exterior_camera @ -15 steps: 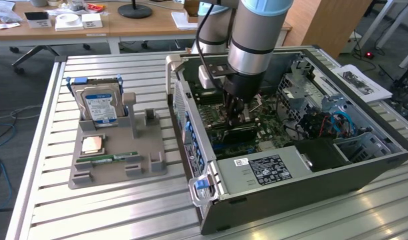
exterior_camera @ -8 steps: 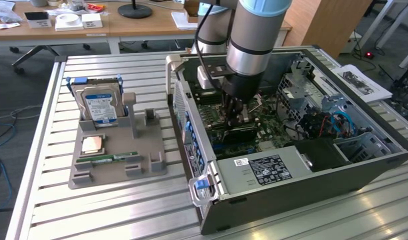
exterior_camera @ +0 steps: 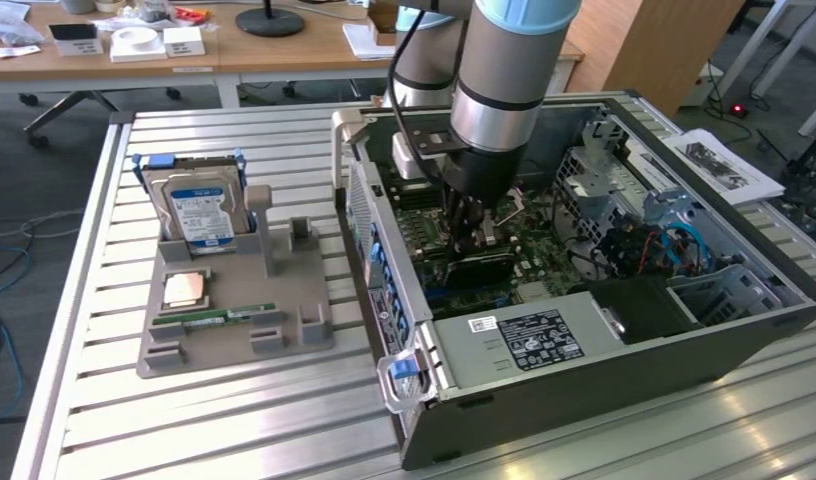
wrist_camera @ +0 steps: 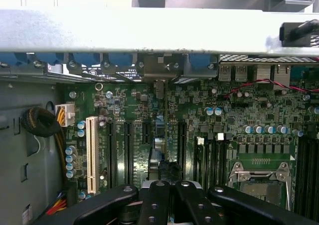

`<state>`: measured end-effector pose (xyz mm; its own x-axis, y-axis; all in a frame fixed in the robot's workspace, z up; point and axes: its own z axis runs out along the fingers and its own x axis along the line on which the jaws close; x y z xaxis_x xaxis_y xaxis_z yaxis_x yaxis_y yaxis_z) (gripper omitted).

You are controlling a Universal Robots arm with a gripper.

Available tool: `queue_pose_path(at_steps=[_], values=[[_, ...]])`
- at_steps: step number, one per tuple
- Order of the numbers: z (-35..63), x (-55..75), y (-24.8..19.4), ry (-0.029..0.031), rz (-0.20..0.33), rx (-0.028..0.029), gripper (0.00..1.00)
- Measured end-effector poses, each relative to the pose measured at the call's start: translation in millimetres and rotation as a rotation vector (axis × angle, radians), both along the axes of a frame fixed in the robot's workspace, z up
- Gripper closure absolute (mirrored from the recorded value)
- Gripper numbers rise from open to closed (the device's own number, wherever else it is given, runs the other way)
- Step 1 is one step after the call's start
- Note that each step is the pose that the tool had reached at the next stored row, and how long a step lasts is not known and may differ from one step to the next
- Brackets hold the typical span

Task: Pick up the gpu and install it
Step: 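Press down on the gpu until it lock into place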

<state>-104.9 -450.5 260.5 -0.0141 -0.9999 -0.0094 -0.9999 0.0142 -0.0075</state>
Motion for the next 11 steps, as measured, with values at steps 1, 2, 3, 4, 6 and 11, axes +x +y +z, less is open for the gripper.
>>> queue_pose_path(at_steps=[1,2,3,4,6,11], values=[[0.0,0.0,0.0,0.0000,0.000,0.0000,0.89],[0.0,0.0,0.0,0.0000,0.000,0.0000,0.89],[0.0,0.0,0.0,0.0000,0.000,0.0000,0.89],[0.0,0.0,0.0,0.0000,0.000,0.0000,0.89],[0.0,0.0,0.0,0.0000,0.000,0.0000,0.89],[0.0,0.0,0.0,0.0000,0.000,0.0000,0.89]])
